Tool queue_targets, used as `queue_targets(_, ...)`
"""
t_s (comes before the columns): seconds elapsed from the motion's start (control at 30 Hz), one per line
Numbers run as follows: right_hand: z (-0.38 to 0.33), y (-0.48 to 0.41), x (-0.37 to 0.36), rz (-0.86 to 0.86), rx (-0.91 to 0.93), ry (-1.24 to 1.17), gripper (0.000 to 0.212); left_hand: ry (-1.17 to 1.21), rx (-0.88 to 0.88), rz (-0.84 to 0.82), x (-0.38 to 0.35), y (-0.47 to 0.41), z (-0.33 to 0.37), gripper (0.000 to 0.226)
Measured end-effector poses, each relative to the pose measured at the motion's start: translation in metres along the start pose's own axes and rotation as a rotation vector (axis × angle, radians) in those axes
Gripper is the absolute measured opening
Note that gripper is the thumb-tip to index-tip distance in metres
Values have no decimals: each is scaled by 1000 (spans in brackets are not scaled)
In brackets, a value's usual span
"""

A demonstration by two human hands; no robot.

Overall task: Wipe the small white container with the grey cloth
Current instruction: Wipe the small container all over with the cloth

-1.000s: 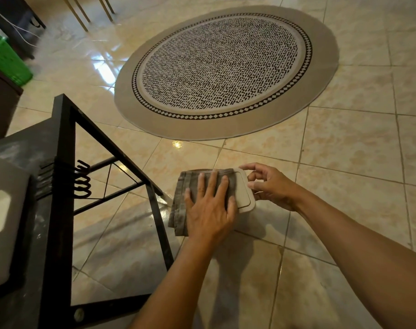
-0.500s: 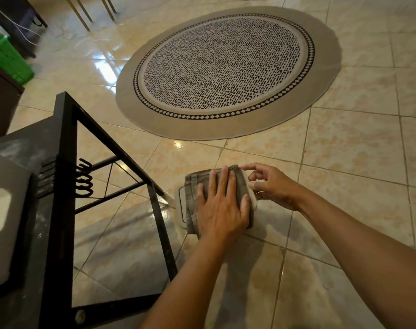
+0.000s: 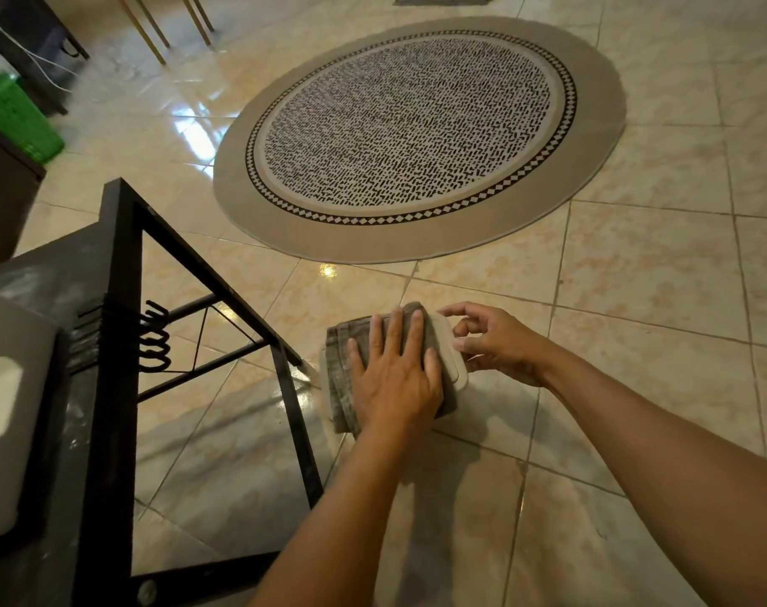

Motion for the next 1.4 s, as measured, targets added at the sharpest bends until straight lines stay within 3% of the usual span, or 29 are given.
queue_targets(0.1, 1, -3, 0, -12, -16, 4, 48, 8, 52, 29, 3, 18, -13, 61)
queue_targets(0.3, 0, -6, -4, -51, -20, 7, 52, -11, -57, 15, 1, 7, 29, 58)
queue_targets(0.47, 1, -6, -1, -20, -23, 27, 52, 6, 102, 40, -1, 13, -18, 61)
queue_targets(0.7, -2, -5, -4, -34, -5, 30, 51, 14, -42, 8, 0, 7, 27, 59)
queue_targets(0.87, 1, -4, -2, -27, -28, 7, 51, 24, 100, 27, 0, 14, -17, 61)
queue_targets(1.07, -1, -6, -5, -52, -16, -10, 49, 4, -38, -13, 0, 16, 31, 59)
queue_targets(1.27, 0, -6, -3, -26, -26, -7, 49, 19, 117, 14, 1, 21, -18, 61)
queue_targets(1.4, 0, -6, -4, -51, -19, -23, 47, 17, -21, -14, 0, 27, 28, 59)
Point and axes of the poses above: each hand's wrist, its own y-axis away from the middle knuckle, its own x-axis out of the back of the hand, z = x × y, the point moved 10 cm from there along -y, towards the middle knuckle, and after that the axes turned 5 degrees about -y, right-handed, at the moved point
